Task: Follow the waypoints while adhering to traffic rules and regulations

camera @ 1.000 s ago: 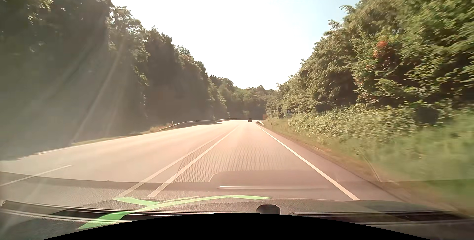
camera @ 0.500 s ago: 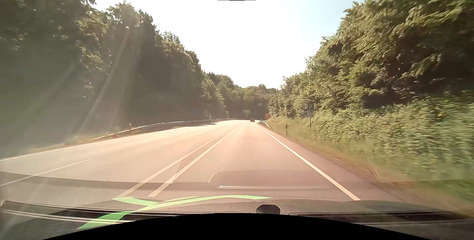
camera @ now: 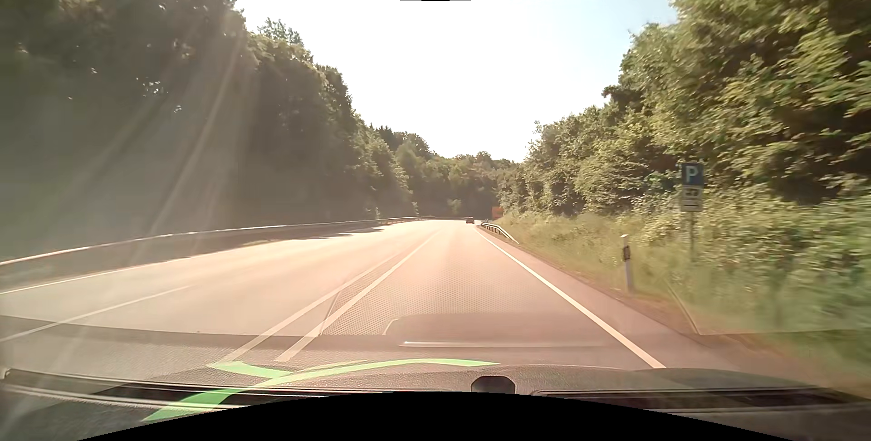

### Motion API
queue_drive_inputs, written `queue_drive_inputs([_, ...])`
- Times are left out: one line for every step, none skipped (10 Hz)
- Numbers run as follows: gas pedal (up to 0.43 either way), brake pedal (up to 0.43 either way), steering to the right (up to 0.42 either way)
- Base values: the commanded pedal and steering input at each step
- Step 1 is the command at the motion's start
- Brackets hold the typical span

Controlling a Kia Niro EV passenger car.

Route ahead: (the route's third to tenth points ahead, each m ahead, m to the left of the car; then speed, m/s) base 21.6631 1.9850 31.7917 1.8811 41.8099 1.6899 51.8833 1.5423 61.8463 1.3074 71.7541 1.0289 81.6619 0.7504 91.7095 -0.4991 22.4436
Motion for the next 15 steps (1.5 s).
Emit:
queue_drive_inputs([0.028,0.0,-0.003])
queue_drive_inputs([0.0,0.0,-0.003])
queue_drive_inputs([0.0,0.0,-0.003])
queue_drive_inputs([0.0,0.0,-0.002])
queue_drive_inputs([0.0,0.0,-0.002])
queue_drive_inputs([0.0,0.0,-0.001])
queue_drive_inputs([0.0,0.0,-0.001])
queue_drive_inputs([0.0,0.0,0.0])
queue_drive_inputs([0.0,0.0,0.002])
queue_drive_inputs([0.0,0.0,0.004])
queue_drive_inputs([0.0,0.0,0.004])
queue_drive_inputs([0.0,0.0,0.004])
queue_drive_inputs([0.0,0.0,0.004])
queue_drive_inputs([0.0,0.0,0.004])
queue_drive_inputs([0.0,0.0,0.004])
